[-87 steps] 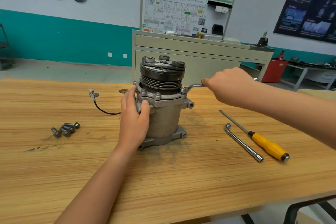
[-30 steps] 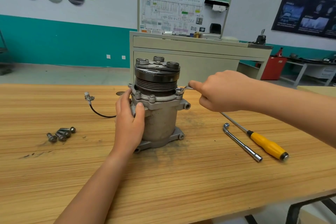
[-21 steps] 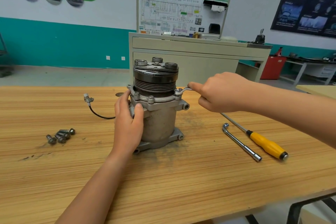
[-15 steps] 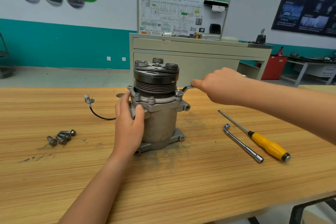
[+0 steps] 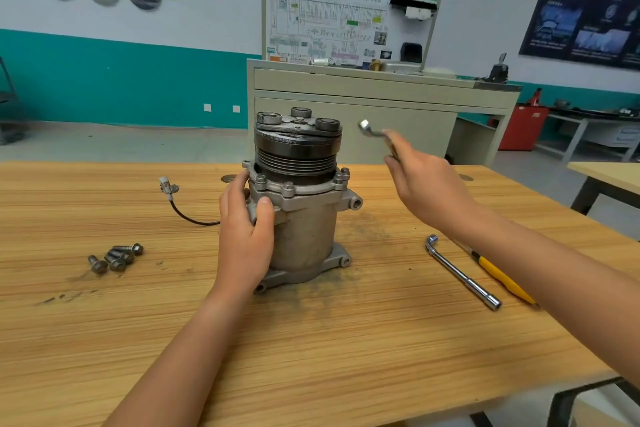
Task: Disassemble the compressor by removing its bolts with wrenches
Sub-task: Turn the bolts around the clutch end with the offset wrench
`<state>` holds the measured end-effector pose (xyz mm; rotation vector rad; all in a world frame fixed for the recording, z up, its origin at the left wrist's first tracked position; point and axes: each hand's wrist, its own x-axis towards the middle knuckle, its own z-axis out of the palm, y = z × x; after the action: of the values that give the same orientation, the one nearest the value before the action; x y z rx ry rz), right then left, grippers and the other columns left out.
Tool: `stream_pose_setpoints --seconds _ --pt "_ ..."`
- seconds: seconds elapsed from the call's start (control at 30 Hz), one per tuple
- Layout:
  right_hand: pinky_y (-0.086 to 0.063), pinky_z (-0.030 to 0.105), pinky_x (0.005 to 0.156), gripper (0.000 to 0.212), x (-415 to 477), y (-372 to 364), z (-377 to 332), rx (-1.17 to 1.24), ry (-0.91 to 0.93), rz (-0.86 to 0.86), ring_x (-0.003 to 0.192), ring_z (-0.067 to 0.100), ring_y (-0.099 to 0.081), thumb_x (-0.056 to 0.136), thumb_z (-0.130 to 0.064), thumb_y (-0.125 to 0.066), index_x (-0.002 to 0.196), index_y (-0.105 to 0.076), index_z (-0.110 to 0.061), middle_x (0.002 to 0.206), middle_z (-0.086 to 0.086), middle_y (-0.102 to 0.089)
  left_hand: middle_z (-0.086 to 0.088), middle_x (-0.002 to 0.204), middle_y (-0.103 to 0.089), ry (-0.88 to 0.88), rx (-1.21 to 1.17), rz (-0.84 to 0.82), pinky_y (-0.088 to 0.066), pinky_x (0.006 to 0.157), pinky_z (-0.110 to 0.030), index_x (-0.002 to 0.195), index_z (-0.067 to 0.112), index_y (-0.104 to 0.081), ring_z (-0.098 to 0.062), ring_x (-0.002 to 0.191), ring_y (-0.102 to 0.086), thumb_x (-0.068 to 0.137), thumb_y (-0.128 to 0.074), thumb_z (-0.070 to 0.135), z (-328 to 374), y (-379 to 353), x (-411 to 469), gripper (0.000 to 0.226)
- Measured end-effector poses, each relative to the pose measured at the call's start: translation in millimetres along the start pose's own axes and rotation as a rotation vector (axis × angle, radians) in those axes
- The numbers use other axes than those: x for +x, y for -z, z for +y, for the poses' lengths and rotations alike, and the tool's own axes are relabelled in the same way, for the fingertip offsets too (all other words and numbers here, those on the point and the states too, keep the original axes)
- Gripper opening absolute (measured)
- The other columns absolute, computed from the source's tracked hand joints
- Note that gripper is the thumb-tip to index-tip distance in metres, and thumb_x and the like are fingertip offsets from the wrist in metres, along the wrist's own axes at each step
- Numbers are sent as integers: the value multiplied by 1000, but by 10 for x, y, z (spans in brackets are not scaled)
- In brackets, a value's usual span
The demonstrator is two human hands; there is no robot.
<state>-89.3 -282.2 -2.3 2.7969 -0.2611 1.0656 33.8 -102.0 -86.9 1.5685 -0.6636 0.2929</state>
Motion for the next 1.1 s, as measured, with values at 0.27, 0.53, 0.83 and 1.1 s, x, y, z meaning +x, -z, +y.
stream_pose_setpoints --seconds 0.27,0.53,0.83,1.1 --pt "-39 30 53 36 -49 123 -61 -250 -40 -264 69 26 -55 97 -14 -36 133 -37 -21 76 6 -57 3 143 -35 12 -18 0 -26 105 -22 144 18 -30 0 124 -32 98 -39 18 1 4 -1 47" --pt "-20 26 41 38 141 142 -250 -466 28 -371 47 15 -28 89 0 -39 124 -45 -12 57 0 -30 11 141 -36 49 -58 3 -27 100 -21 143 26 -31 4 121 -33 97 -41 21 -11 -2 0 47" --pt "-19 25 39 30 191 255 -305 -593 121 -469 47 13 -28 91 -3 -39 118 -47 -10 58 0 -31 32 126 -38 145 -236 -2 -27 74 9 141 36 -37 31 102 -36 97 -44 20 -46 11 33 47" --pt "-21 23 41 41 130 233 67 -473 294 -402 46 10 -32 95 -29 -28 134 -33 -18 66 -3 -44 27 128 -38 155 -239 -28 -24 78 12 139 30 -40 18 115 -32 99 -34 15 -136 26 174 44"
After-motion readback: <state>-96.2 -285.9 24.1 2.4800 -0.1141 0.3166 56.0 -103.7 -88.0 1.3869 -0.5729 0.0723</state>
